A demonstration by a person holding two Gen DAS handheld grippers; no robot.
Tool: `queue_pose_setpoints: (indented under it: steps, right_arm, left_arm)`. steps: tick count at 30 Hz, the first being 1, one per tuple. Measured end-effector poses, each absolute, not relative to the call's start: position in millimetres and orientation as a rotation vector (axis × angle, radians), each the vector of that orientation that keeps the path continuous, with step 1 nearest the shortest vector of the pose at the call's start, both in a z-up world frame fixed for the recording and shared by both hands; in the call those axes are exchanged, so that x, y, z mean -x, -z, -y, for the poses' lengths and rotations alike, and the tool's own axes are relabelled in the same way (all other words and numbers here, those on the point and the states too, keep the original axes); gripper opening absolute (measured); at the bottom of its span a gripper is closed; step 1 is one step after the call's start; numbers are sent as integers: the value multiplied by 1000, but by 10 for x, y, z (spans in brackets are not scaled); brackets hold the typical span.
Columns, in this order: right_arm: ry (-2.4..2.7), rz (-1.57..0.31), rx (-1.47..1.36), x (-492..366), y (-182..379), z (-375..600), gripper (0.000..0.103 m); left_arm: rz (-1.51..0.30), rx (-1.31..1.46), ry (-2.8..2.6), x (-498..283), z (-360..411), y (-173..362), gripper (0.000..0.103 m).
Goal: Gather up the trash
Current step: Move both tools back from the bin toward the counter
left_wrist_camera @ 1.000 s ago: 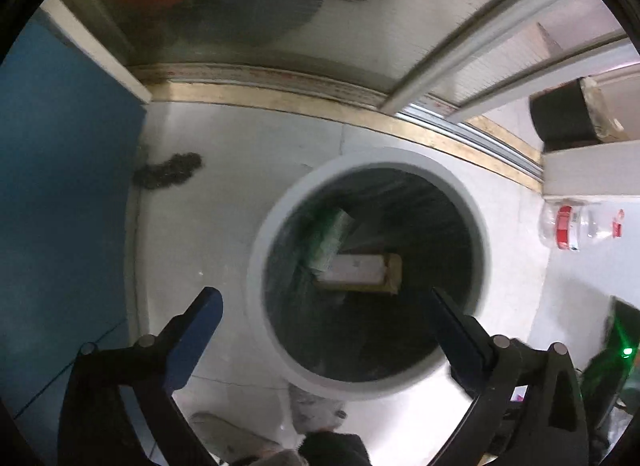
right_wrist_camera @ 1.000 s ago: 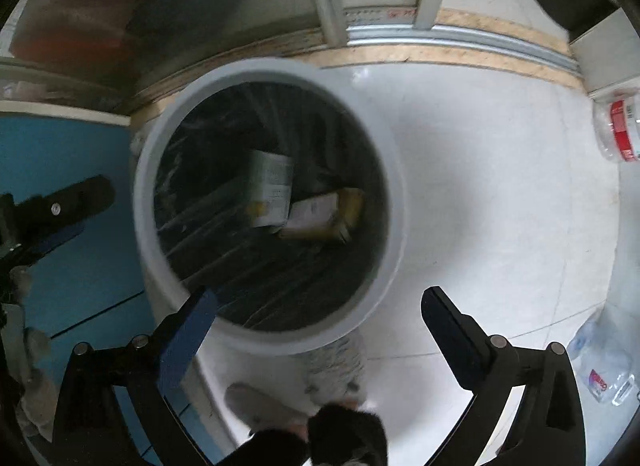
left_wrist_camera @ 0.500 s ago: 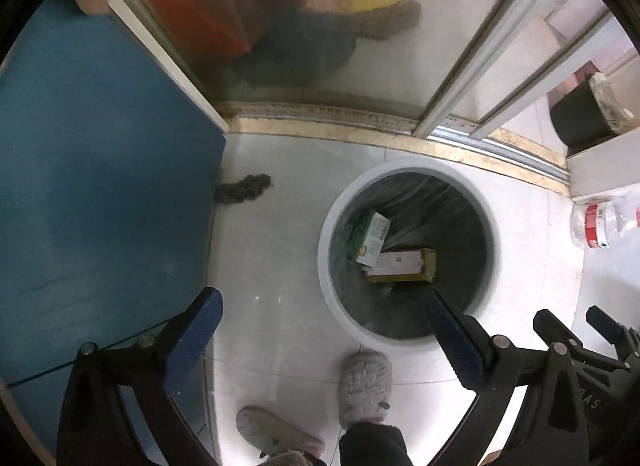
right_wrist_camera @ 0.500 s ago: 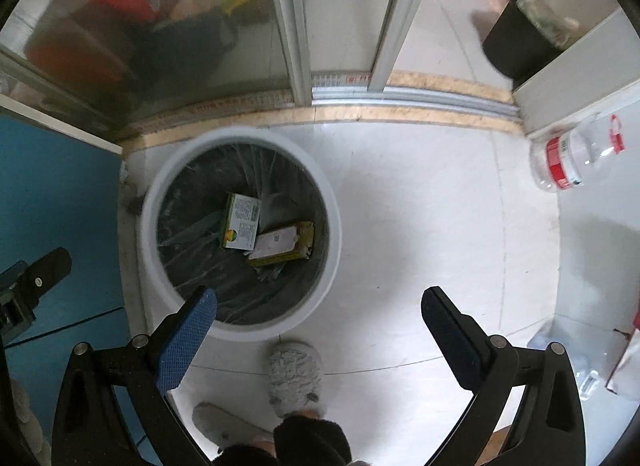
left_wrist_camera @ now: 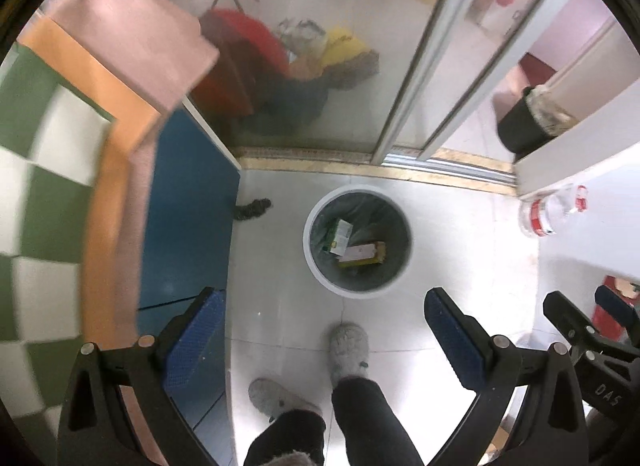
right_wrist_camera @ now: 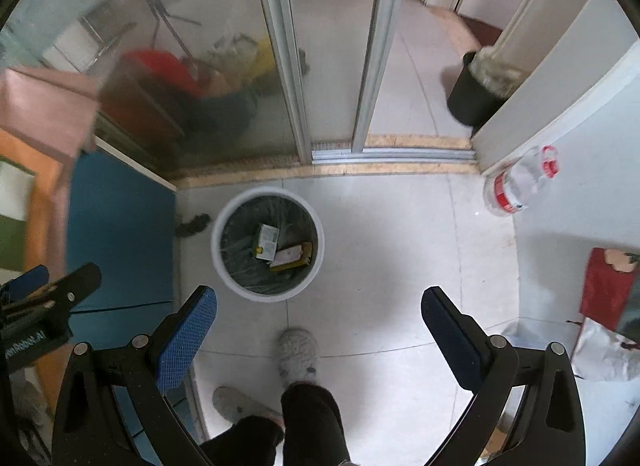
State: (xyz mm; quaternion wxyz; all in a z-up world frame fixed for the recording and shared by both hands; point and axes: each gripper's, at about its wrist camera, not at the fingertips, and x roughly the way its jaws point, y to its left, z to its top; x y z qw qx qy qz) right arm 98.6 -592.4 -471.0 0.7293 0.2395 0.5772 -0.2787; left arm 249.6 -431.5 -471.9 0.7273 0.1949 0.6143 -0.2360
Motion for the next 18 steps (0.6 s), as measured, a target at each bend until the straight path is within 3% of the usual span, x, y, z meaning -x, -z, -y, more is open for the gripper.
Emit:
queue_pose_setpoints:
  steps: [9, 18]
  right_arm:
    - [597, -1213, -533, -582, 3363, 5708, 103]
    - [498, -1197, -543, -854, 2701, 5392, 103]
  left_arm:
    - [-1323, -362, 556, -2152, 4114, 3506, 103]
    - [-1252, -261, 492, -2346, 3635, 2786, 103]
